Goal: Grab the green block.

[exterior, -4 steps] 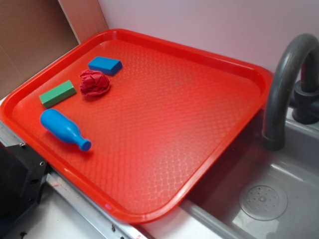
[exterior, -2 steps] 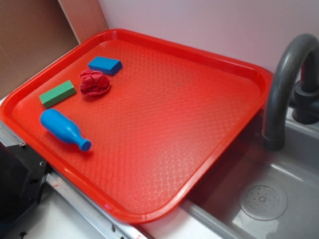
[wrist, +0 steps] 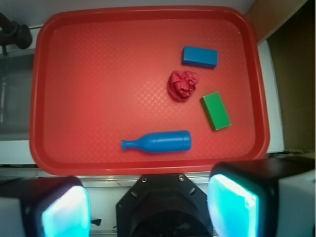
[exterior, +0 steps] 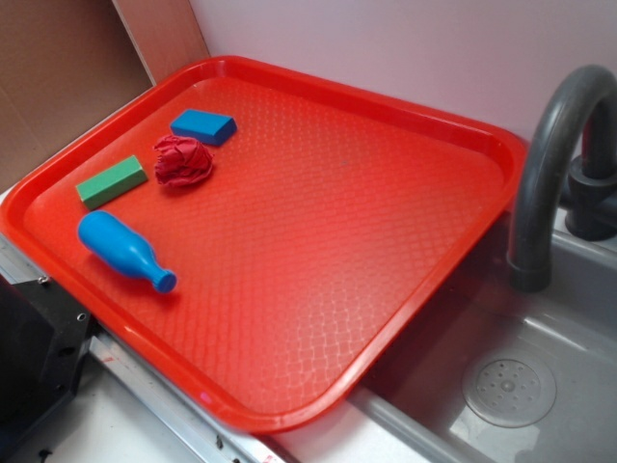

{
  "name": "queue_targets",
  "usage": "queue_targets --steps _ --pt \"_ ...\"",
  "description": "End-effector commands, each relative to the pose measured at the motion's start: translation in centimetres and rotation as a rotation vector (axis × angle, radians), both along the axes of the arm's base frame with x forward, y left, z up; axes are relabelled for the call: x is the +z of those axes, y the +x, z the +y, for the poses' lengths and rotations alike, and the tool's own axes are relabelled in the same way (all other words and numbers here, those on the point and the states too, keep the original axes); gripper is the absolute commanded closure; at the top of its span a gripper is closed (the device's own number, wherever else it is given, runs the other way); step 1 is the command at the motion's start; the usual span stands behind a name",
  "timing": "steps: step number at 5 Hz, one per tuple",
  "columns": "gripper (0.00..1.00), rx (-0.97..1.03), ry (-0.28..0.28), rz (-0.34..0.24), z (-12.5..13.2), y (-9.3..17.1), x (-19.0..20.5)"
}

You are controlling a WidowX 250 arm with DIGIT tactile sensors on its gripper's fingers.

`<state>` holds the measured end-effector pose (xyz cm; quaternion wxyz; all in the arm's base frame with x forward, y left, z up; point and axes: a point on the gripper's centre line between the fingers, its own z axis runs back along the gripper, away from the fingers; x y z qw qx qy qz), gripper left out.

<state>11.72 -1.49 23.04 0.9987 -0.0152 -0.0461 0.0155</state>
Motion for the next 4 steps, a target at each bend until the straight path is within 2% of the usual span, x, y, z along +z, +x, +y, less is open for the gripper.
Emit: queue_targets --steps 1,3,4 --pt "0.00 0.012 0.039 -0.003 0.6 0.8 -0.3" --pt "0.00 -0.041 0.120 -0.045 3.8 1.4 -3.1" --pt "0.00 -0.072 0.102 -0.046 5.7 2.0 -5.1"
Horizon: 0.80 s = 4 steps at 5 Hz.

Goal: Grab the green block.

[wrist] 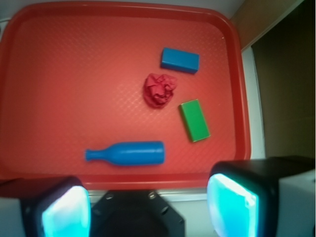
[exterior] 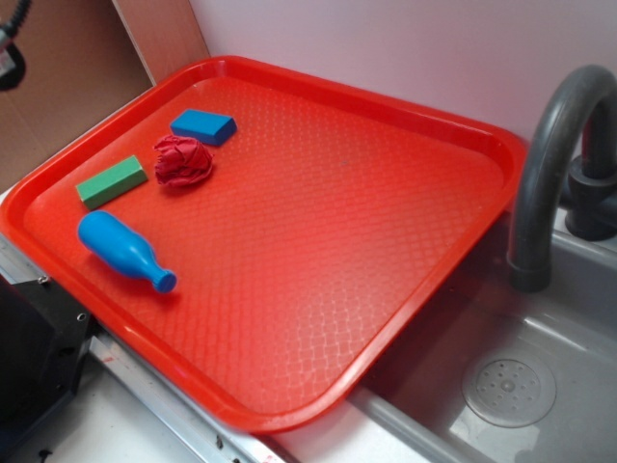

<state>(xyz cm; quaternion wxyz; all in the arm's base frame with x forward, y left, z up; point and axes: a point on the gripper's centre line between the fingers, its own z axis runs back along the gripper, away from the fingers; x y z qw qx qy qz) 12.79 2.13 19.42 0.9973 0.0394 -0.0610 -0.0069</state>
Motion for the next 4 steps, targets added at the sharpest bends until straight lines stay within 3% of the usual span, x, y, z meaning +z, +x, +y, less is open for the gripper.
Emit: queue_targets --steps 1,2,3,4 --pt "0.00 -0.048 -0.026 -0.012 4.0 1.5 -3.4" --pt "0.00 -0.081 -0.114 0.016 5.4 2.5 -5.6" --pt "0.00 -0.082 -0.126 0.059 5.8 3.3 -7.9" --pt "0.00 -0.108 -0.151 0.066 6.1 3.7 -9.5"
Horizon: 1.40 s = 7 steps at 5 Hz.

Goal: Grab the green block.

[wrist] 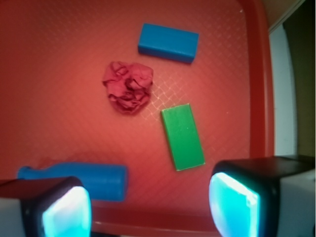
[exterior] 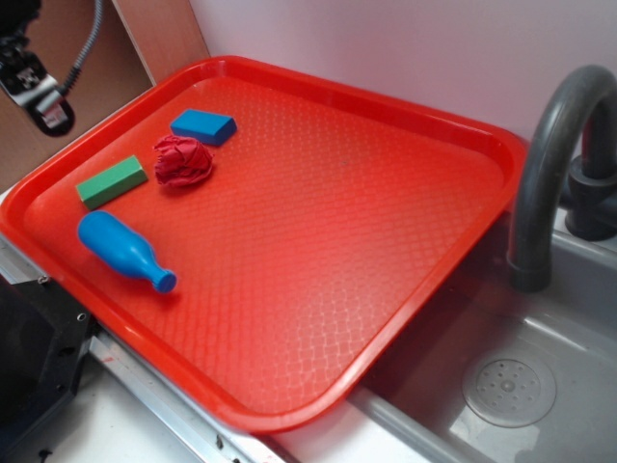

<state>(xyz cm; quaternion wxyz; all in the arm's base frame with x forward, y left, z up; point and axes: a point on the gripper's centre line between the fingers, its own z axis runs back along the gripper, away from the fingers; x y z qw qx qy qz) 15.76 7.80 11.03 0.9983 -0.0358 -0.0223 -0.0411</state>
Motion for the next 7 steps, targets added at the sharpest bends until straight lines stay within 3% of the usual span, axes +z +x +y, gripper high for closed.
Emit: queue_targets --steps 1,2,3,4,6,7 --pt "0.00 -0.025 0.042 0.002 1.3 1.1 -2.8" --pt "0.00 -0.018 0.103 0.023 2.1 1.3 -4.3" --pt "0.00 -0.028 0.115 0.028 2.7 1.6 -5.5" --pt "0.00 -0.068 0.182 0.053 2.4 2.3 -8.1" --pt "0.00 -0.113 0.221 0.115 1.8 2.6 -11.0" --pt "1.00 -0.131 0.215 0.112 1.3 2.5 -11.2"
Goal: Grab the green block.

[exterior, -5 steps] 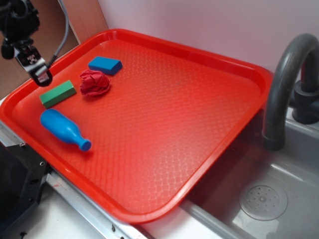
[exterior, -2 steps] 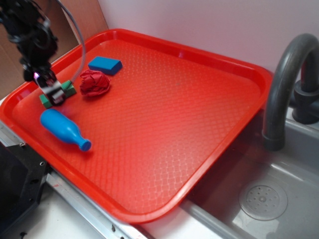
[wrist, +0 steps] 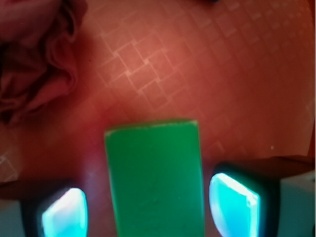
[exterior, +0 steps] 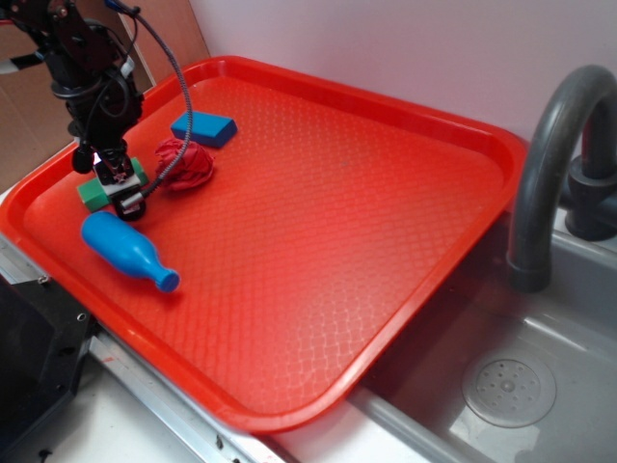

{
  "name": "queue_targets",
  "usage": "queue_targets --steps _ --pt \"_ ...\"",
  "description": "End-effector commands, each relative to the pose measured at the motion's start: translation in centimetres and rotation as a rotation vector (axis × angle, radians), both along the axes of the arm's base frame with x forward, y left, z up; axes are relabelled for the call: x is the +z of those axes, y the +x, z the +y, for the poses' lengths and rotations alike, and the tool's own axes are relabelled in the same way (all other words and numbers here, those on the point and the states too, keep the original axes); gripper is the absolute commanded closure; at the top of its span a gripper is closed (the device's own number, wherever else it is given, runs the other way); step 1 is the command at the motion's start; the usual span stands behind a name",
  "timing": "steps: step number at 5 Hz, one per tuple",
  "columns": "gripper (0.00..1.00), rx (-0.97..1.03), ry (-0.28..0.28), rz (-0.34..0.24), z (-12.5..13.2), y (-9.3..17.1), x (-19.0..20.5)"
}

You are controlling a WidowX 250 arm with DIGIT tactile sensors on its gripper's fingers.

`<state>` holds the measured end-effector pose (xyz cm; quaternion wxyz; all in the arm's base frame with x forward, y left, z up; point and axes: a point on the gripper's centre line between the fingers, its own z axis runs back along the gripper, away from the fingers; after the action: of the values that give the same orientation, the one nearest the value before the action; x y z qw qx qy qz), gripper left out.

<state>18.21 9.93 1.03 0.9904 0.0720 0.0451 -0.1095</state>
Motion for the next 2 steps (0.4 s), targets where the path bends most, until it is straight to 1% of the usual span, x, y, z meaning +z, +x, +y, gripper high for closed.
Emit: queue_targets --steps 1,2 --pt "1.00 -0.008 -0.048 -0.010 -1.07 -0.24 -1.19" --pt "1.00 0.015 -0.083 0.005 -0.93 0.16 -1.11"
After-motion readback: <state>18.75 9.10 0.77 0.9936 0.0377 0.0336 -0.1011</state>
